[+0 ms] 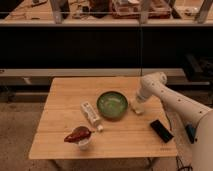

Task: Wipe the white sponge on the table

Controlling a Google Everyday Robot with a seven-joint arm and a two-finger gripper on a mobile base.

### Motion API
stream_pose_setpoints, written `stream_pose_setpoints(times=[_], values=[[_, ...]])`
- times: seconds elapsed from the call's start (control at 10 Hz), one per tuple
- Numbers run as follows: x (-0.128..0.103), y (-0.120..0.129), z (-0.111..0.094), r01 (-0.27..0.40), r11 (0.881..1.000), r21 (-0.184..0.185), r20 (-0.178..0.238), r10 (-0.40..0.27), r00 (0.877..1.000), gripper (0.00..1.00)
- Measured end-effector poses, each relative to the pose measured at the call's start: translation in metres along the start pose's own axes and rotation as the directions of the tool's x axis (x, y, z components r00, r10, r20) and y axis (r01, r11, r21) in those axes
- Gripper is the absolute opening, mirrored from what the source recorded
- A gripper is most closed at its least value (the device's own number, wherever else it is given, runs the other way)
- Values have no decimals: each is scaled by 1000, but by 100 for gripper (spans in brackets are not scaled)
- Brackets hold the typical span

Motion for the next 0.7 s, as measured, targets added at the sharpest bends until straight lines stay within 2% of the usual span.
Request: stream_pose_setpoints(times=[0.3, 0.5, 0.7], values=[[27, 18, -10, 61, 998, -21, -5, -61, 998, 0], [49, 10, -13, 57, 998, -19, -13, -57, 998, 0], [62, -11, -12, 13, 1000, -8, -19, -13, 1000, 0]])
